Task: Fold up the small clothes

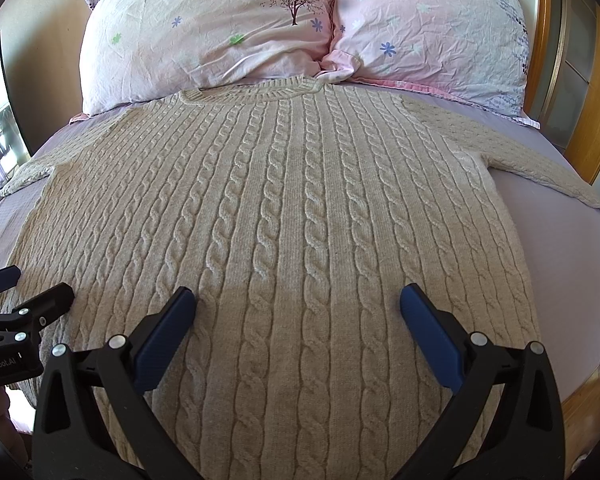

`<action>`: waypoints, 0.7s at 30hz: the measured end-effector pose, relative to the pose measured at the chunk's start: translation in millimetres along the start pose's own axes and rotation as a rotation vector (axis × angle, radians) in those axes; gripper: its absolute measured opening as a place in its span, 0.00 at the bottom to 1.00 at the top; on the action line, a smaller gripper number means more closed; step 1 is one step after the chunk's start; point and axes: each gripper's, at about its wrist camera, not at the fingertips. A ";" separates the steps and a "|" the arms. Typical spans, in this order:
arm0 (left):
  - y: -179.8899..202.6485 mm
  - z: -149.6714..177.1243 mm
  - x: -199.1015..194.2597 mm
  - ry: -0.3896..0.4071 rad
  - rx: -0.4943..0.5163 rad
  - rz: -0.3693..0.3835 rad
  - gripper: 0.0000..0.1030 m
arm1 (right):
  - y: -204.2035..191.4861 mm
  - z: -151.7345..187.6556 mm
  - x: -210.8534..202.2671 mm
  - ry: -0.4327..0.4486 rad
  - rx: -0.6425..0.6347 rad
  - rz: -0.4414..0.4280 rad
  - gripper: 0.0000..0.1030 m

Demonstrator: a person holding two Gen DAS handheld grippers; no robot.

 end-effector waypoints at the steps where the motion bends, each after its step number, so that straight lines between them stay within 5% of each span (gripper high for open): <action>1: 0.0 0.1 0.0 -0.001 0.000 0.000 0.99 | -0.1 -0.2 -0.1 0.000 0.000 0.000 0.98; 15: 1.4 -0.9 1.8 -0.008 0.009 -0.001 0.99 | 0.0 -0.2 -1.5 0.036 -0.056 -0.016 0.98; 18: -0.2 3.7 0.3 0.025 0.018 0.003 0.99 | 22.2 -6.5 -10.0 0.040 -0.110 -0.149 0.98; 21: -1.9 1.1 -3.1 0.030 0.028 0.021 0.99 | 106.2 -23.2 -40.3 0.163 0.136 -0.333 0.98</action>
Point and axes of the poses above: each gripper's, at about its wrist camera, not at the fingertips, and x roughly the way its jaws point, y to its right, z to its underside, and after that the axes turned 13 degrees about -y, right-handed
